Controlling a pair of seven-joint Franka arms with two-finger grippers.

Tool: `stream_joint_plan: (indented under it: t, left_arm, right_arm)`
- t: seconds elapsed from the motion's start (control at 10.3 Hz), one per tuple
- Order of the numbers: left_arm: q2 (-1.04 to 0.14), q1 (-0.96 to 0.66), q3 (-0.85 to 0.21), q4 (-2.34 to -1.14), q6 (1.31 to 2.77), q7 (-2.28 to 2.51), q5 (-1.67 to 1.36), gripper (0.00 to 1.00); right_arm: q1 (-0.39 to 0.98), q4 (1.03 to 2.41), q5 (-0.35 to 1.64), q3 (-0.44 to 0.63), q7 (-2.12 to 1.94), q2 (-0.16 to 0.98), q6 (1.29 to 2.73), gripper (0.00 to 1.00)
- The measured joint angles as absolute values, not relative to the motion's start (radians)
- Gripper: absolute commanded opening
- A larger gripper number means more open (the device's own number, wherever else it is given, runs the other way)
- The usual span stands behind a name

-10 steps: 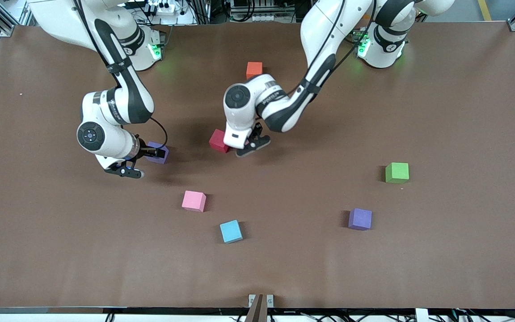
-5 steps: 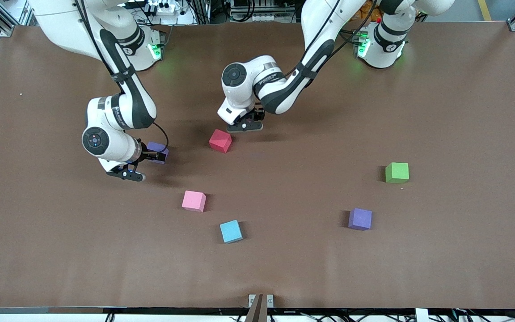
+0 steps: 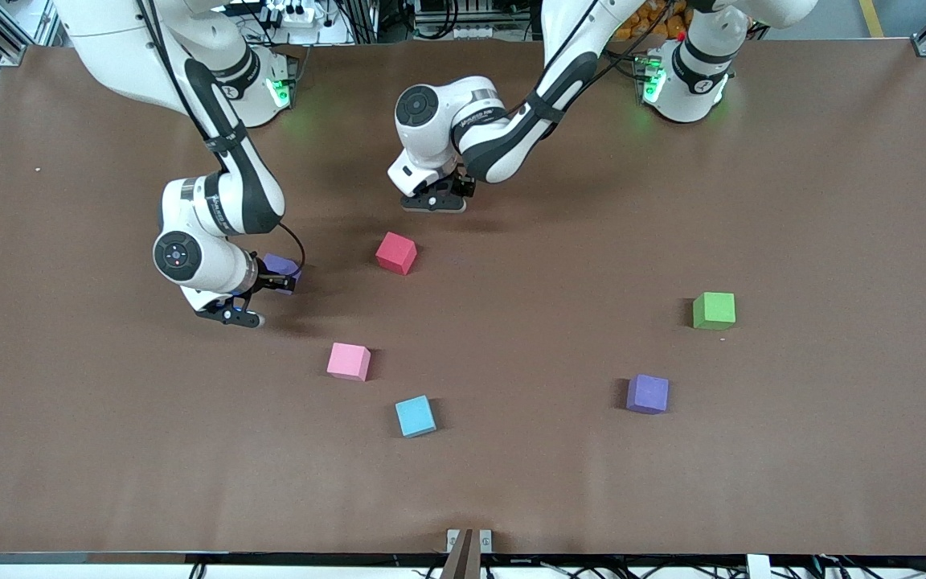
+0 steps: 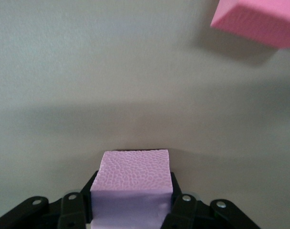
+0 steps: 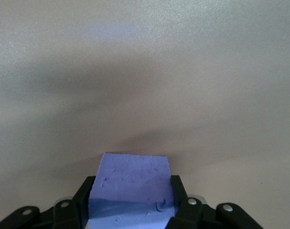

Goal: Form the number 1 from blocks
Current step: 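Place the pink block just below the orange block with the left gripper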

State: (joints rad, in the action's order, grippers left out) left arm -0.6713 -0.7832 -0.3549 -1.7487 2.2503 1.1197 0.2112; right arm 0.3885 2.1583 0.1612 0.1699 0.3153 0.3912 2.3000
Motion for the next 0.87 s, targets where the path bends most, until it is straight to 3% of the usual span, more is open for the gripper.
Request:
stream_joint_plan:
  t: [0.48,0.87]
  left_arm:
    - [-0.655,-0.78,-0.402,-1.794,2.252,1.127,0.214,0.0]
    - [-0.618,-0.764,-0.432,-1.853,2.262,1.143,0.214,0.0]
  right_arm:
    - [0.389,2.169,0.174,0.17,0.315,0.389,2.327,0.56]
    - [0.389,2.17,0.175,0.169,0.315,0.385,2.336,0.56]
